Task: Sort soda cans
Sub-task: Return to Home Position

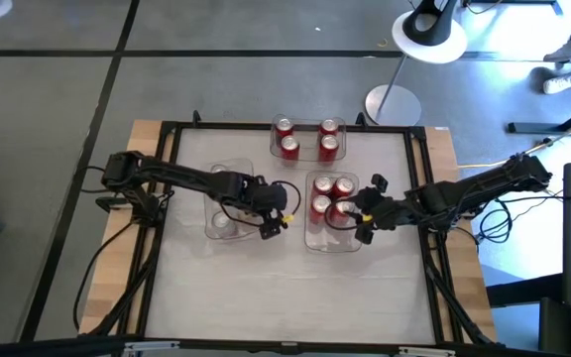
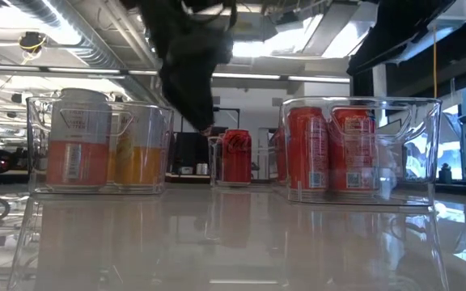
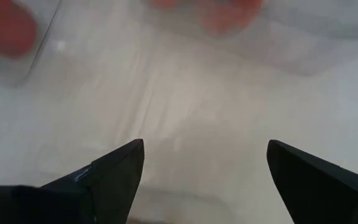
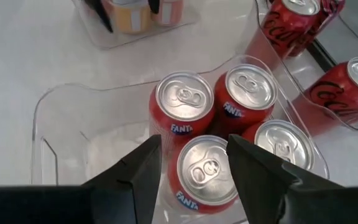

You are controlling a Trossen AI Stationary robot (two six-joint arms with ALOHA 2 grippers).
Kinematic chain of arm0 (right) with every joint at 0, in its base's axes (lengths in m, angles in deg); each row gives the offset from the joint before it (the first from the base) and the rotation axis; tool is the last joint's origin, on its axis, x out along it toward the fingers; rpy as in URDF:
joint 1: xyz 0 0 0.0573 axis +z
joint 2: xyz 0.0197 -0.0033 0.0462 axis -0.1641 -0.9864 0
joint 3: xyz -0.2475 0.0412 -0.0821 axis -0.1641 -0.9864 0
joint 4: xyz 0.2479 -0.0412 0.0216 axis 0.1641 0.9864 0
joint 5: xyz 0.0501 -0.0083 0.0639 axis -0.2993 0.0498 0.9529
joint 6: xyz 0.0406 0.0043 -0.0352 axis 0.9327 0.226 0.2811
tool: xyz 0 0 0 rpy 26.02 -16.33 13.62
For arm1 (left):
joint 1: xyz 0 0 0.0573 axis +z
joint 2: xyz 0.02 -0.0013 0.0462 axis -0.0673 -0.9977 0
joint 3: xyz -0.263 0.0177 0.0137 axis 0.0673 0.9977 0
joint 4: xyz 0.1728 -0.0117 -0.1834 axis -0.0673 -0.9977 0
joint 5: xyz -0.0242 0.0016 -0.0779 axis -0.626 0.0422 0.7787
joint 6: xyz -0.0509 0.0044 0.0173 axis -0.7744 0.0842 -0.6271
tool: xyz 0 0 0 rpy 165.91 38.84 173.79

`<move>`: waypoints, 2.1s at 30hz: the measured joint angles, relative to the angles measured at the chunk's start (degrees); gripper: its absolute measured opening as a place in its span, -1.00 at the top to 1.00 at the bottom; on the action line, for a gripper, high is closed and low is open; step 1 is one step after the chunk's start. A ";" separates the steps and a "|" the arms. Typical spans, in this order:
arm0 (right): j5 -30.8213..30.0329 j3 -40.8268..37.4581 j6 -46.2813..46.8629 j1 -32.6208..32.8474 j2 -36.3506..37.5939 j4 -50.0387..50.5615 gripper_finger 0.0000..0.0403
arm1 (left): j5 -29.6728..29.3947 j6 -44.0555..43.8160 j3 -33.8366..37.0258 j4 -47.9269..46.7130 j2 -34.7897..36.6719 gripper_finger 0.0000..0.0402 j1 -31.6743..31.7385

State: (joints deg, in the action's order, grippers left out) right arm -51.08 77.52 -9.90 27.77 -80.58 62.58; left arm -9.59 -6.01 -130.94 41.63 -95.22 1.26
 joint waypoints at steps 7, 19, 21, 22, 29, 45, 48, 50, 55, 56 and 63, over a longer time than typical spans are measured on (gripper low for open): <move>-0.03 -0.01 -0.74 0.00 -0.40 0.04 0.09 | -0.02 -1.55 2.55 -3.63 -0.04 -0.62 0.84; -1.07 -0.01 -2.28 0.00 -0.38 0.21 0.09 | 0.00 -3.02 2.53 -8.28 0.03 -0.62 -1.17; -1.07 -0.01 -2.32 0.00 -0.38 0.21 0.09 | -0.06 -3.30 2.55 -8.82 0.04 -0.62 -1.55; -1.09 -0.01 -2.44 0.00 -0.38 0.21 0.09 | -0.09 -3.29 2.55 -8.78 0.04 -0.63 -1.77; -1.49 -0.01 -3.19 0.00 -0.38 0.23 0.09 | 0.00 -3.73 2.58 -10.92 0.16 -0.63 -3.52; -3.38 7.02 -6.22 -8.99 0.24 1.89 0.09 | -5.95 -0.65 2.55 1.41 13.70 -0.63 0.31; -2.24 7.62 -11.22 -16.18 0.17 2.92 0.09 | -7.66 1.09 2.53 1.46 14.42 -0.63 2.81; -0.09 7.06 -16.15 -23.11 -0.32 3.00 0.10 | -7.69 2.27 2.53 1.05 14.45 -0.63 4.34; 11.27 4.48 -25.32 -43.70 -3.86 2.89 0.29 | -7.80 3.06 3.25 -1.21 14.45 -0.63 5.79; 13.93 3.97 -26.69 -47.20 -5.12 2.08 0.36 | -7.82 3.09 3.46 -1.24 14.45 -0.63 5.68; 26.59 1.94 -37.85 -61.79 -17.15 -4.13 0.93 | -7.69 4.49 4.02 -1.02 14.45 -0.63 4.40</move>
State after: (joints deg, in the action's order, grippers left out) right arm -24.48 79.46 -47.75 -34.02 -97.73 58.45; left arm -17.28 -1.52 -126.92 40.61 -80.78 5.66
